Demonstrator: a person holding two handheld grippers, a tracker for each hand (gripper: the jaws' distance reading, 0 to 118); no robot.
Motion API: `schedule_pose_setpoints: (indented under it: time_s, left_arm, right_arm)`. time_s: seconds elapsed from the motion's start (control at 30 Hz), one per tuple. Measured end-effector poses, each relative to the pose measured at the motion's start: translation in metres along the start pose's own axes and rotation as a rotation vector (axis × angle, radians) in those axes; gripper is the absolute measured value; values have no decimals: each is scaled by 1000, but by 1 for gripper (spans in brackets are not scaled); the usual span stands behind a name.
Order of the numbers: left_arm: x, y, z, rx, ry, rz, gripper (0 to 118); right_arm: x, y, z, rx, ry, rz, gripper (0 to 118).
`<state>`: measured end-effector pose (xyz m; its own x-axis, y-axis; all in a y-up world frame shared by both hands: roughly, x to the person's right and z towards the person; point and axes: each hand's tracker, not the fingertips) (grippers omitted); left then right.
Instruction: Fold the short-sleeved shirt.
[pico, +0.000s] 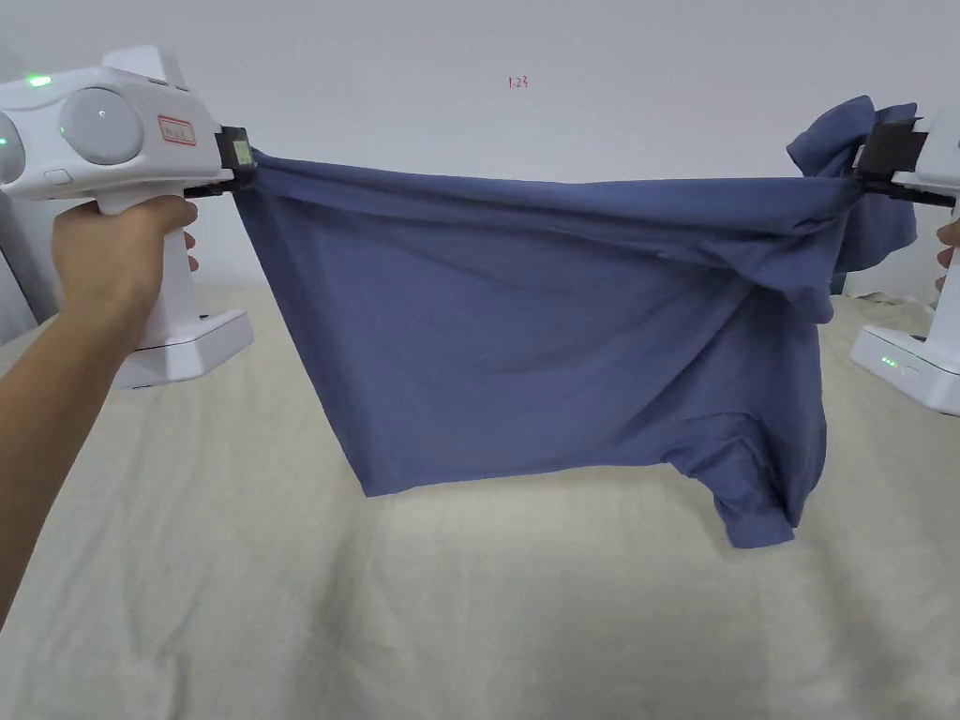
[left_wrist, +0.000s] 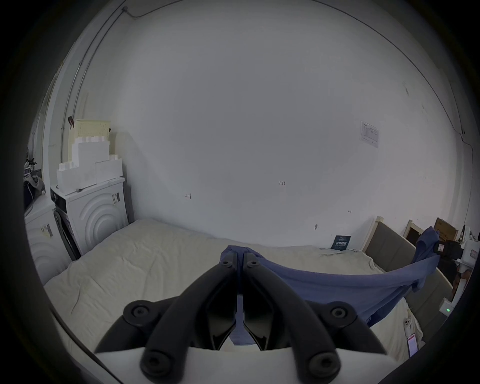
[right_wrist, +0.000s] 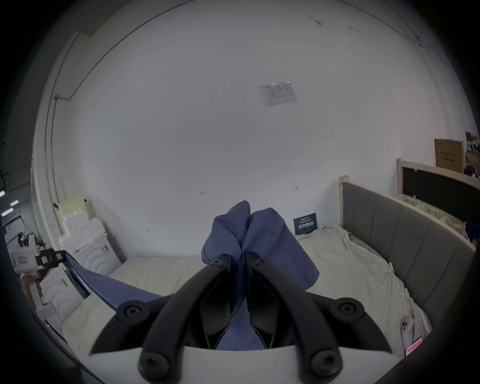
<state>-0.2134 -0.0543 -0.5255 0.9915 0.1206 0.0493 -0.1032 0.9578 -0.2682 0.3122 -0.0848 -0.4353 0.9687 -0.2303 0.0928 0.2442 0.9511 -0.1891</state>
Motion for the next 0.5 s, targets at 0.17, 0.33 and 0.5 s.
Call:
schedule_pose_setpoints:
  time_s: [0.17, 0.33, 0.5]
  left_arm:
    - [6, -24, -25, -30, 20, -46, 0]
    - [4, -66, -48, -86, 32, -75, 0]
    - [-6, -116, -50, -164, 29, -91, 0]
  right_arm:
    - [6, -19, -20, -20, -17, 10, 7]
    - [17, -56, -38, -72, -28, 16, 7]
    - [30, -105, -44, -164, -37, 11, 7]
